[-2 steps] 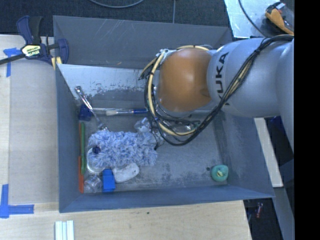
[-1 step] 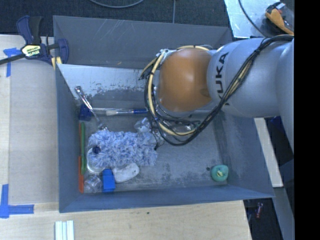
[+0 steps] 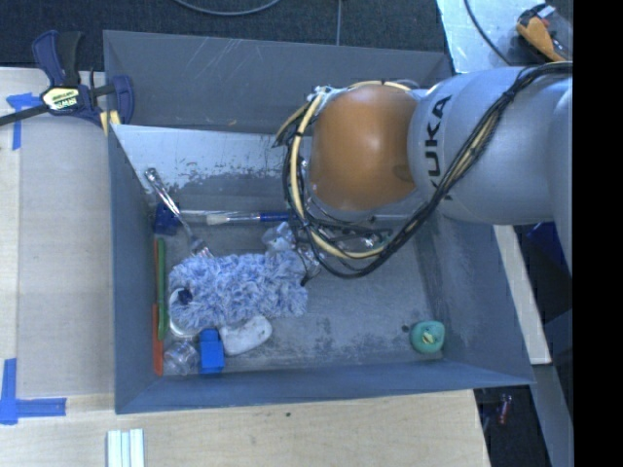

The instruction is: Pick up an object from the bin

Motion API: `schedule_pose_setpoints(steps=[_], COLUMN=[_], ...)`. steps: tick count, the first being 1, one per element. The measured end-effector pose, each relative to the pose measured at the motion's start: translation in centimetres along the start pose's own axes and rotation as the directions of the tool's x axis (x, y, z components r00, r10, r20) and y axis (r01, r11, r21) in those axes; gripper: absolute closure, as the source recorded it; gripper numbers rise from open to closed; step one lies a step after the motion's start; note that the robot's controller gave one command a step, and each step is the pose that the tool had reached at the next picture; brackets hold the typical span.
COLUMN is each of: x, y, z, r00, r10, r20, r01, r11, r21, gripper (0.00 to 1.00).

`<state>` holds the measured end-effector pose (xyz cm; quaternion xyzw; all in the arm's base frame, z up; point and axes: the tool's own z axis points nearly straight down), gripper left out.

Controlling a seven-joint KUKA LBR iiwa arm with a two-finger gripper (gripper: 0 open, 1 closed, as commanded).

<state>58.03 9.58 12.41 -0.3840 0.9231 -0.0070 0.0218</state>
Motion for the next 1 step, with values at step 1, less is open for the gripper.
schedule_pose_setpoints(steps=[1], x=[0.42], y=[1.31], z=[-9.02], r00=[1.000], r10=[-0.030], r20=[-0.007], r01=[0.030], r11=[1.000], r21=[-0.005], gripper=[1.00])
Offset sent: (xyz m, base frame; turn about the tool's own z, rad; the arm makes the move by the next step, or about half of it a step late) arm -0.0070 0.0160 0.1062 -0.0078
